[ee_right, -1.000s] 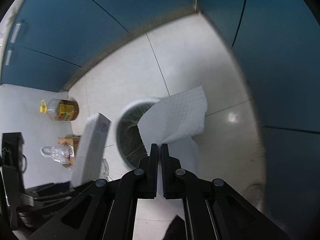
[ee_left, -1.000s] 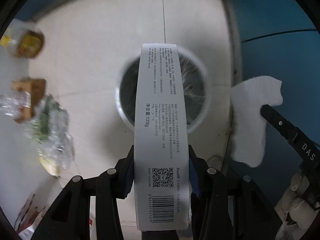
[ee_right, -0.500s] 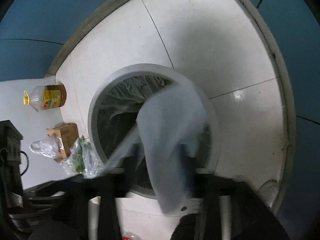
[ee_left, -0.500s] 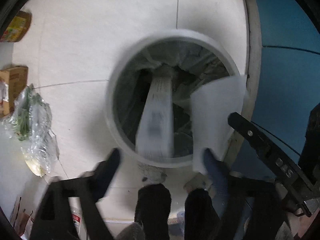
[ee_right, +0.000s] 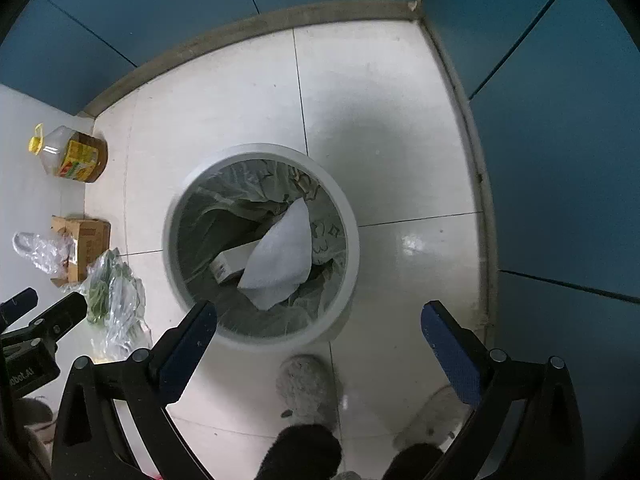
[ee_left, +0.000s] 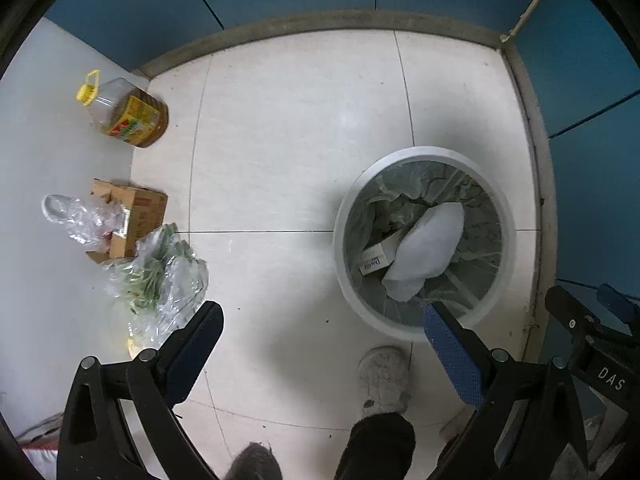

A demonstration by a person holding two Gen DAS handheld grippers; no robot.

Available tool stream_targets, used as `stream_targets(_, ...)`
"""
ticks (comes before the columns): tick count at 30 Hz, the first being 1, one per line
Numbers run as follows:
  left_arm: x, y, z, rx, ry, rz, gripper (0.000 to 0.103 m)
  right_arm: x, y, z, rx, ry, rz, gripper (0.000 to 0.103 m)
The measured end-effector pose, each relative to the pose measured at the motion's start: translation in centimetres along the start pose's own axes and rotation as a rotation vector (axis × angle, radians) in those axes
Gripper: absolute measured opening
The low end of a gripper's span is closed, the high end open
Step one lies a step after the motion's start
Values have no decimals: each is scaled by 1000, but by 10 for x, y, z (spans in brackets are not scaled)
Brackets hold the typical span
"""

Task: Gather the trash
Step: 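Open both tools to drop the box and towel into the bin, then raise both tools away from the bin toward the counter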

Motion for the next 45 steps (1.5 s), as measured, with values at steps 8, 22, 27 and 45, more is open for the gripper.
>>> stream_targets(8,27,-21,115,106,-47,-15,102,17,-20,135,113,-13,1,103)
stream_targets(22,72,-82,343,273,-125,-52,102,82,-76,426,324,20,-6,103)
stream_targets(27,87,-100,406,329,-145,-49,102,102,-98,493,386,56,-6,103)
stream_targets(45,311,-127,538,565,-117,-333,102,360,-175,596,504,186,-453,103)
Point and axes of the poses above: each gripper's, at about its wrist camera, not at the fingertips, and z roughly against the way its jaws point, x to its right, y to its top, the point moved 10 cm from there along -z, roughly the way its jaws point, and after that the axes turned 11 degrees about -y, right-handed, at the moved point
